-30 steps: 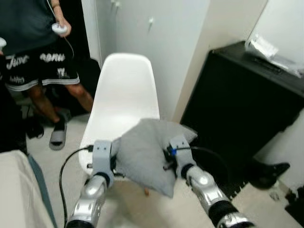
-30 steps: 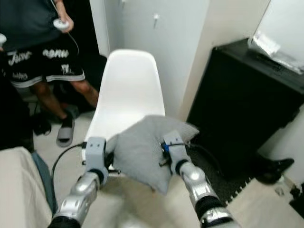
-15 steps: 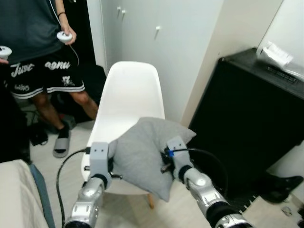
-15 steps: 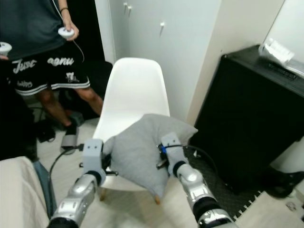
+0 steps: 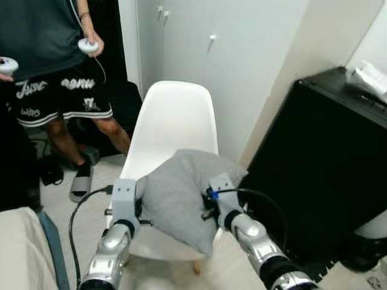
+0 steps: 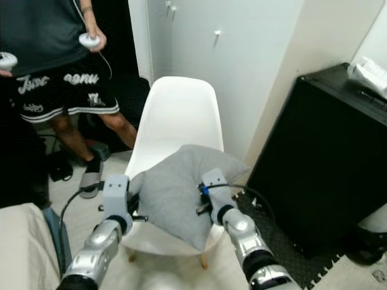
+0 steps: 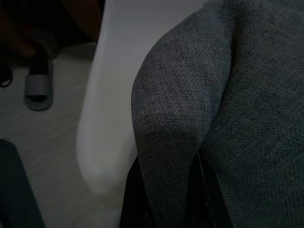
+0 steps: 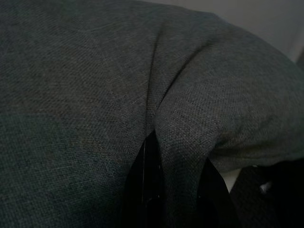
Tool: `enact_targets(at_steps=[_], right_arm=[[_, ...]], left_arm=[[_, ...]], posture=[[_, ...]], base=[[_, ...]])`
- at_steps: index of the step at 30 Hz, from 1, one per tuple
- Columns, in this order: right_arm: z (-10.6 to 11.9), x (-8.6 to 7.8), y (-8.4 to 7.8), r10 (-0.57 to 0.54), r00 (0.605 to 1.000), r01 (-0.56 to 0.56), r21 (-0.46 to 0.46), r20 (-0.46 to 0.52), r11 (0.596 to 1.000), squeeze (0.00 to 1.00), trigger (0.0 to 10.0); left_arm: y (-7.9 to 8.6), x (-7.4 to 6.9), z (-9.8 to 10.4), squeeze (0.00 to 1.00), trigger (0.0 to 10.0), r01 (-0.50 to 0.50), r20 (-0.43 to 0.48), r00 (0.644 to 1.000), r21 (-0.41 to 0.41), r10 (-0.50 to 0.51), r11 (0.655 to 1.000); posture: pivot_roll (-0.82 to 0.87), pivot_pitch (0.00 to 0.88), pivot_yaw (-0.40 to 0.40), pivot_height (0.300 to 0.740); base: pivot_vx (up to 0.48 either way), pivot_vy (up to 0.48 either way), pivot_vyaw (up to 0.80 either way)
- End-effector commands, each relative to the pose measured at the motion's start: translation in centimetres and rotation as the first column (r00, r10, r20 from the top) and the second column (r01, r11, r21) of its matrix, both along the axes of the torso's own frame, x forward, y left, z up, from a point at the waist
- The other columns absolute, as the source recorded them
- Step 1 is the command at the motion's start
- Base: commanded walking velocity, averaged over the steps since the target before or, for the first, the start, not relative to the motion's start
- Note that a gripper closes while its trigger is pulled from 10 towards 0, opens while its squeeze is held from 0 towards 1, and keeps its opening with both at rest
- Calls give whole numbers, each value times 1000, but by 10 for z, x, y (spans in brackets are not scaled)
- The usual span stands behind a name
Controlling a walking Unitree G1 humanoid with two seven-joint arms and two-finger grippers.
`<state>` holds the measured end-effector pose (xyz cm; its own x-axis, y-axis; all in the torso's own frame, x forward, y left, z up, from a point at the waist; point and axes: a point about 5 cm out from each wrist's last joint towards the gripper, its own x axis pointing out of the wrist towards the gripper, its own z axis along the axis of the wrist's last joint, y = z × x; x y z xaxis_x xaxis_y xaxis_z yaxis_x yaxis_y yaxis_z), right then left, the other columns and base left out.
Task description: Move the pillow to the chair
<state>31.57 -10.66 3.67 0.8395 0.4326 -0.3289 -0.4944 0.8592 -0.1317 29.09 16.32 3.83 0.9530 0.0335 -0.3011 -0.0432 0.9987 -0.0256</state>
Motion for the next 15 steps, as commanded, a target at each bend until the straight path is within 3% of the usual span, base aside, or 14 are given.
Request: enact_targets(at_steps=[1, 11, 15], right_arm=[[-3, -2, -7, 5, 1000, -5, -35, -4, 999, 0, 10000], [-4, -3, -8, 12, 1000, -12, -42, -5, 999, 0, 10000], [-5, -4, -8, 10, 1000, -10, -42, -7, 999, 0, 10000]], left_arm=[[1, 3, 6, 0, 10000, -25, 42, 999, -7, 25, 1000], [0, 3, 7, 0, 10000, -17, 43, 999, -12, 18, 1000], [0, 4, 5, 0, 10000, -20, 27, 999, -14, 20, 1000]], posture=[[-11, 74, -81, 740], [-21, 76, -72, 740], [-19, 76, -71, 740]], base=[[285, 0, 0], [286, 0, 0], [0, 0, 0]])
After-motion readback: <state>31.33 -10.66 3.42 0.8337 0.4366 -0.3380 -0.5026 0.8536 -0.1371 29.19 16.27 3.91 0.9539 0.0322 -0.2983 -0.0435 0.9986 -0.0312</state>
